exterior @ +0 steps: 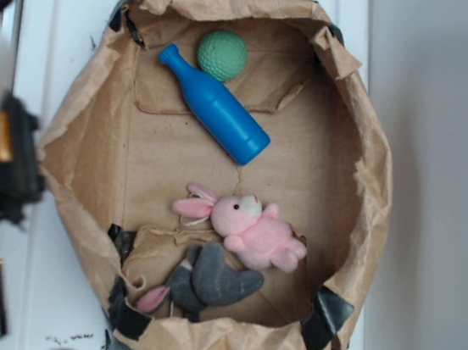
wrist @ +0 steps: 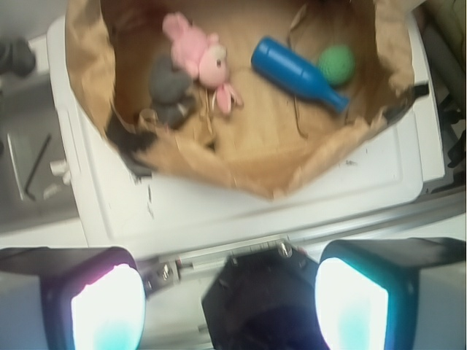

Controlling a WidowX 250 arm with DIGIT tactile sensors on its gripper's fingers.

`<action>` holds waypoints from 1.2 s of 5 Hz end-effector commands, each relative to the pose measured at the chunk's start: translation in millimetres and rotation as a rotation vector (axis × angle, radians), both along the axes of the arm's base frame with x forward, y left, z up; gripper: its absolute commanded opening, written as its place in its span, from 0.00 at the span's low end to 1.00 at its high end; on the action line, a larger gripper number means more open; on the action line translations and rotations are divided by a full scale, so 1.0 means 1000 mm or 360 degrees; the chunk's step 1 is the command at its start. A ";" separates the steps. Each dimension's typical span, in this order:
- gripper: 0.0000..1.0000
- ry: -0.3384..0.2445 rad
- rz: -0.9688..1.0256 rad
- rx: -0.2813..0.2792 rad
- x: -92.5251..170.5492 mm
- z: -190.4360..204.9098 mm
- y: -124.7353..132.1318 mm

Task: Grab the gray animal.

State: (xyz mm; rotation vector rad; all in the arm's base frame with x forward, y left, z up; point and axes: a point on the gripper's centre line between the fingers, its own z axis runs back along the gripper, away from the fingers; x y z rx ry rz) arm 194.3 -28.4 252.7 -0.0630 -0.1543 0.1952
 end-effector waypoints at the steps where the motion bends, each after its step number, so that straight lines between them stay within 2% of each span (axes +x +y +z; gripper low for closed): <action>1: 1.00 -0.0100 0.0039 -0.0252 0.043 -0.051 0.015; 5: 1.00 -0.0100 0.0039 -0.0252 0.043 -0.051 0.015; 6: 1.00 -0.0106 0.0102 -0.0184 0.067 -0.090 0.022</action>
